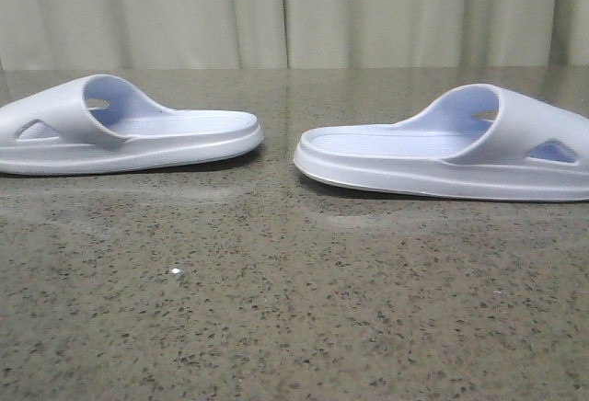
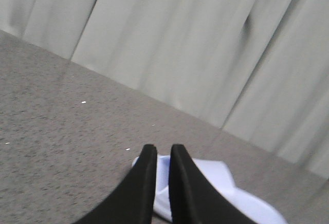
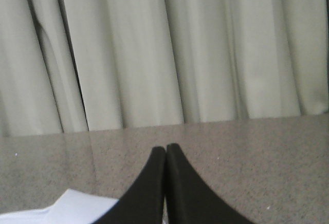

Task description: Insert blue slippers together front up

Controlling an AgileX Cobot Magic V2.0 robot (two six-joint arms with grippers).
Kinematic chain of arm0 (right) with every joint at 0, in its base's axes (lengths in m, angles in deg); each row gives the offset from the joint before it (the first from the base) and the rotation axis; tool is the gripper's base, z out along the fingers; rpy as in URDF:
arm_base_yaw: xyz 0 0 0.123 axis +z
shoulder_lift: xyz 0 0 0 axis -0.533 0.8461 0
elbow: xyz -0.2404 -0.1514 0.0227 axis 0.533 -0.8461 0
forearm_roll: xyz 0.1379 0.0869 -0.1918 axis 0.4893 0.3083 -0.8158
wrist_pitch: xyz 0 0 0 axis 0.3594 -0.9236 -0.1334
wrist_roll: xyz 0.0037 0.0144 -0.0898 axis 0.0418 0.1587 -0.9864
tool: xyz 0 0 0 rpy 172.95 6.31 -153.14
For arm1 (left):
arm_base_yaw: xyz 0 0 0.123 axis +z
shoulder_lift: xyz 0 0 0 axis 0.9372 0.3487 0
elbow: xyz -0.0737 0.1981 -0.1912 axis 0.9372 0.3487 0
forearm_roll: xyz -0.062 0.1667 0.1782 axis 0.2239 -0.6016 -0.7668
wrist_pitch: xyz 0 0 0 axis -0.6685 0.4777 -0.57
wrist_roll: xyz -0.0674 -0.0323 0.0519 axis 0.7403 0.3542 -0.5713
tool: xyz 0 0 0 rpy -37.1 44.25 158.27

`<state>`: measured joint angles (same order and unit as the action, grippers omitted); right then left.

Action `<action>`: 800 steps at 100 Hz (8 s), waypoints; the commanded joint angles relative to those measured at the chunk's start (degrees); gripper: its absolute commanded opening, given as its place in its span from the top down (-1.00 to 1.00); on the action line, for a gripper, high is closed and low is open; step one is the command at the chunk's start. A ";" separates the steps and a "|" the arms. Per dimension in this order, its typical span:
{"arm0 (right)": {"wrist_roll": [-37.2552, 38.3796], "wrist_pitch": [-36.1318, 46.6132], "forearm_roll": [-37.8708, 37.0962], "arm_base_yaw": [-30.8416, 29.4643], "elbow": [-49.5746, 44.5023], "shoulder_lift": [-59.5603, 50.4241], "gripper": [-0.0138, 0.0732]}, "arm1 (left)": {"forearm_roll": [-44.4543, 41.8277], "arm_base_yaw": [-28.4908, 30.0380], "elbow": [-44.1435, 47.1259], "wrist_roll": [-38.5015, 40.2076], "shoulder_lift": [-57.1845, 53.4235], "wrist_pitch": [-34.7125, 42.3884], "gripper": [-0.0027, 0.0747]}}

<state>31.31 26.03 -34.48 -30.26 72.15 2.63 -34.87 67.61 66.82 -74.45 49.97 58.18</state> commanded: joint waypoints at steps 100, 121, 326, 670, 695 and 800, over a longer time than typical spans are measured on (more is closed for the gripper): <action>0.11 -20.71 13.27 -0.45 29.58 25.61 0.48 | 4.66 0.07 -36.13 0.18 35.37 -21.94 0.00; 0.11 -20.37 13.27 -0.45 29.58 25.61 -0.19 | 3.81 0.07 -36.13 0.18 35.45 -21.83 -0.74; 0.11 -20.48 13.40 -0.45 29.58 25.61 -0.51 | 31.40 0.07 -30.69 9.64 70.12 -4.16 -0.74; 0.11 -20.48 14.71 -0.45 29.58 25.61 -0.51 | 36.42 0.07 -33.07 -13.47 58.87 -15.91 0.88; 0.24 -22.52 18.32 -0.45 29.58 26.13 -0.51 | 38.50 0.07 -33.07 -13.47 54.35 -16.27 0.88; 15.21 -19.93 26.14 -0.45 28.78 49.04 -0.51 | 38.50 0.07 -33.07 -14.03 53.41 -15.43 0.88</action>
<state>46.71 1.07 -8.50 -30.26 99.55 50.55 1.13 67.61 35.22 -88.34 104.29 41.06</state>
